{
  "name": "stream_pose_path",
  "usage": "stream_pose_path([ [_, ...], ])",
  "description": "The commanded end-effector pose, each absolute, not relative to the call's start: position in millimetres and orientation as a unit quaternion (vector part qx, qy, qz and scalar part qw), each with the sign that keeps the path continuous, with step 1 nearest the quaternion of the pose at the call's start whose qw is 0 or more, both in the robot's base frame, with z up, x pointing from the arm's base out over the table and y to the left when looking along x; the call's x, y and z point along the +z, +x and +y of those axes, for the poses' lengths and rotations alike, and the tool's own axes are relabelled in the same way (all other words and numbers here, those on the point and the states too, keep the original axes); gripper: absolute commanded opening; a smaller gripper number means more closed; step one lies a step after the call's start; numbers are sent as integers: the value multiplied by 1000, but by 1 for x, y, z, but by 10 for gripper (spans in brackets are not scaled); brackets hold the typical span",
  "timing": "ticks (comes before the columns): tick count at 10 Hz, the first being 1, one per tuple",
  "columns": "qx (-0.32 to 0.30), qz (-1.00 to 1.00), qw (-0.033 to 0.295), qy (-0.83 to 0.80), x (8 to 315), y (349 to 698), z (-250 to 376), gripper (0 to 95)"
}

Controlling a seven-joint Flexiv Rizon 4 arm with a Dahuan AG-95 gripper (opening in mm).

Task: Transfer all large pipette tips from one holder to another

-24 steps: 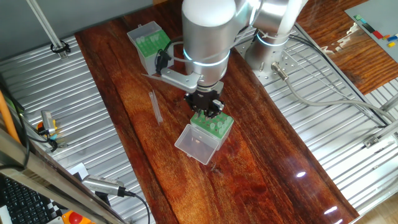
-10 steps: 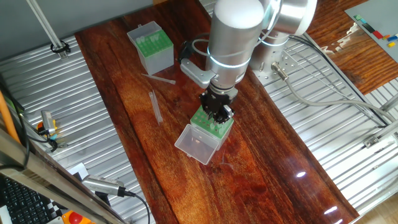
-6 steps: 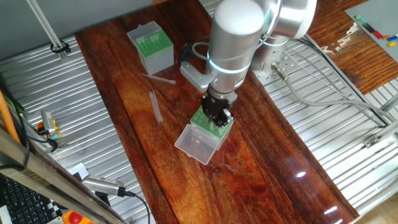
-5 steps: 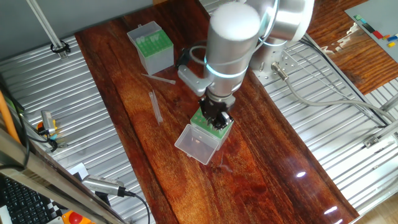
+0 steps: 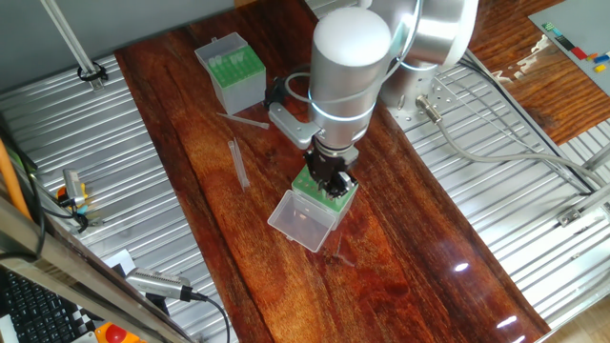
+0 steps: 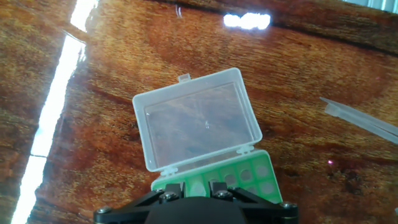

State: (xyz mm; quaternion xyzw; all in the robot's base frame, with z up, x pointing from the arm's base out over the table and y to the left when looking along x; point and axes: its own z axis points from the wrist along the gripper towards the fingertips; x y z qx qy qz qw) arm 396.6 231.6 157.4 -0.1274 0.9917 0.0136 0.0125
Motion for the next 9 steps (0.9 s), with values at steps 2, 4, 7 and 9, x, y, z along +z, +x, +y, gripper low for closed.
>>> stream_pose_path([
  [2, 15, 991, 10, -133, 155, 395, 231, 190],
  [4, 15, 990, 10, -137, 153, 392, 230, 190],
  [7, 17, 989, 13, -144, 148, 392, 230, 0],
  [9, 17, 989, 3, -146, 155, 396, 231, 0],
])
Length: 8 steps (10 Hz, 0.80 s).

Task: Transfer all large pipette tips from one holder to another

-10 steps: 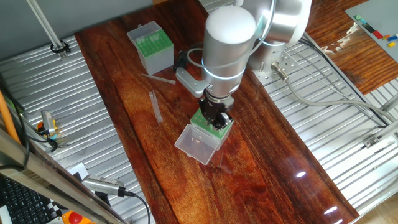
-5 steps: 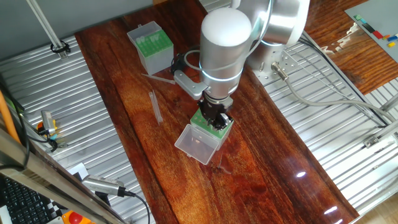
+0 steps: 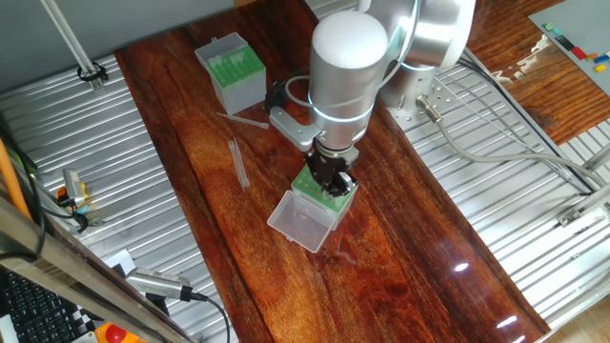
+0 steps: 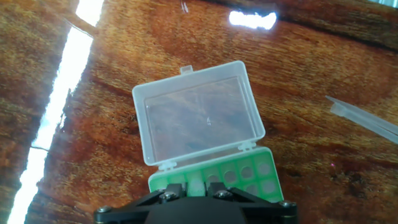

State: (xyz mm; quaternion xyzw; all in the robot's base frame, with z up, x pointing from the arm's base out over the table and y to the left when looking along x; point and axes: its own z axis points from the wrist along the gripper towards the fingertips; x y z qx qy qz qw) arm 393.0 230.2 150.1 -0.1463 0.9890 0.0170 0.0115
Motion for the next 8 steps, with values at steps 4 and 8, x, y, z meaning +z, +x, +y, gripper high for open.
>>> stream_pose_path([
  [4, 18, 983, 2, -183, 197, 409, 239, 0],
  [8, 20, 976, -3, -218, 246, 394, 237, 0],
])
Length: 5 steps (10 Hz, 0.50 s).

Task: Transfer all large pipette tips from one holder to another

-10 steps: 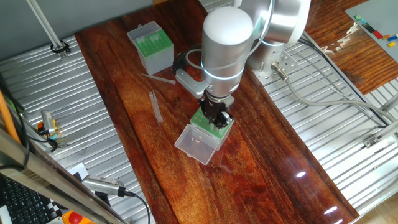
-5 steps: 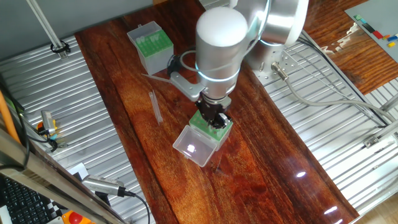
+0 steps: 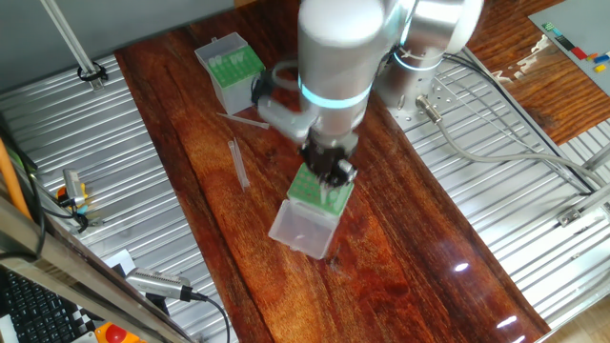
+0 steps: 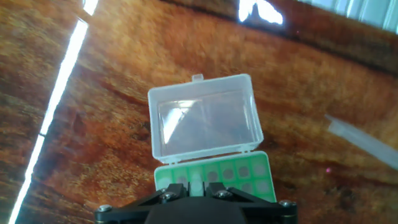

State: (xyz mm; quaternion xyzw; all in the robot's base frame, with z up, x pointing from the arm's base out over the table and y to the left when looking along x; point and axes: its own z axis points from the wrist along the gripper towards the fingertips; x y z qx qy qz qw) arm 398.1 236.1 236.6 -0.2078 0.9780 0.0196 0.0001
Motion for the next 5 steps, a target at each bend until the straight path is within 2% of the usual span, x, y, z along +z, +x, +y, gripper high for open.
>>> stream_pose_path([
  [1, 20, 975, -4, -223, 252, 391, 236, 0],
  [5, 24, 971, -8, -239, 287, 377, 231, 0],
])
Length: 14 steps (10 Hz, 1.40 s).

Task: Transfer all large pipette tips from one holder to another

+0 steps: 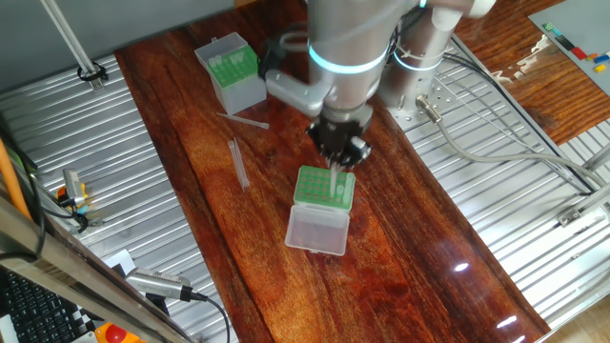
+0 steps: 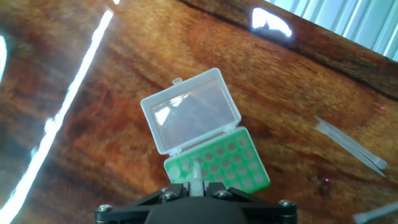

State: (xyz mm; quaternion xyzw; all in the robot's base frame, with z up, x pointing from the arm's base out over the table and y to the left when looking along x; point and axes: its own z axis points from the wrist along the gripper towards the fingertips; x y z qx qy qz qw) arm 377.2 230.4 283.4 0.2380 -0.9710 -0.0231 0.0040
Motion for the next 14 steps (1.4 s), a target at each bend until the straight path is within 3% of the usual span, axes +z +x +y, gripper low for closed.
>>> stream_pose_path([
  [1, -25, -970, 9, 241, 294, 376, 230, 0],
  [4, -29, -968, 15, 247, 312, 376, 226, 0],
  [12, -8, -967, -2, 253, 314, 376, 226, 0],
  [14, -9, -951, -4, 310, 316, 389, 161, 0],
])
